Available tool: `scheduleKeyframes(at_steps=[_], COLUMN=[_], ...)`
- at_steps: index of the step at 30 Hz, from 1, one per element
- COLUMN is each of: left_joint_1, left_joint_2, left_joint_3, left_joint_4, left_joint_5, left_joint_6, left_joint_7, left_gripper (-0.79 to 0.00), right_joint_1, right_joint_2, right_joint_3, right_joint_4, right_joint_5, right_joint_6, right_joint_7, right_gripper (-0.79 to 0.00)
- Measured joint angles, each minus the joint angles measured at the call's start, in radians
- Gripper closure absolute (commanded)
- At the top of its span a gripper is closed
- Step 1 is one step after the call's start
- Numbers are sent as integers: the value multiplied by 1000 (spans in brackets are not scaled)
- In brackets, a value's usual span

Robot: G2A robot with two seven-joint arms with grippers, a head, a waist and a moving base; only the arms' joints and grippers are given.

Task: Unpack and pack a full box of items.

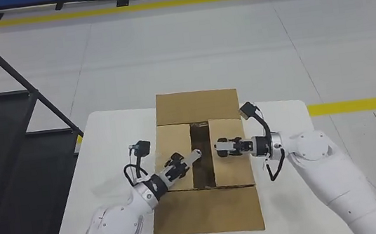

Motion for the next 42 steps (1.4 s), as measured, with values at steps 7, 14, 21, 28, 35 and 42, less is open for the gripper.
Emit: scheduleKeyframes(at_steps=[7, 14, 21, 28, 35, 42], left_joint_1=[88, 185, 232, 231, 227, 208], left_joint_2=[16, 38, 54, 54, 56, 73], left_joint_3=[-127, -337, -478, -474, -444, -428], left_joint_4=[-136, -179, -130, -131, -144, -83], left_joint_5=[-100, -263, -447, -442, -451, -351], left_joint_6=[-75, -150, -161, -162, -140, -70], left_joint_7=[30, -36, -140, -138, -159, -253], left_gripper=[-785, -785, -785, -785, -785, -785], right_joint_1=[-76, -180, -180, -180, -148, 60], right_joint_2=[34, 75, 78, 78, 66, 6], right_joint_3=[107, 291, 310, 310, 253, 54], right_joint_4=[-131, -227, -214, -215, -204, 21], right_joint_5=[69, 167, 116, 116, 12, -179], right_joint_6=[-69, -73, -32, -33, 43, 177], right_joint_7=[80, 61, -34, -33, -155, -426], right_gripper=[-785, -785, -785, -785, -785, -785])
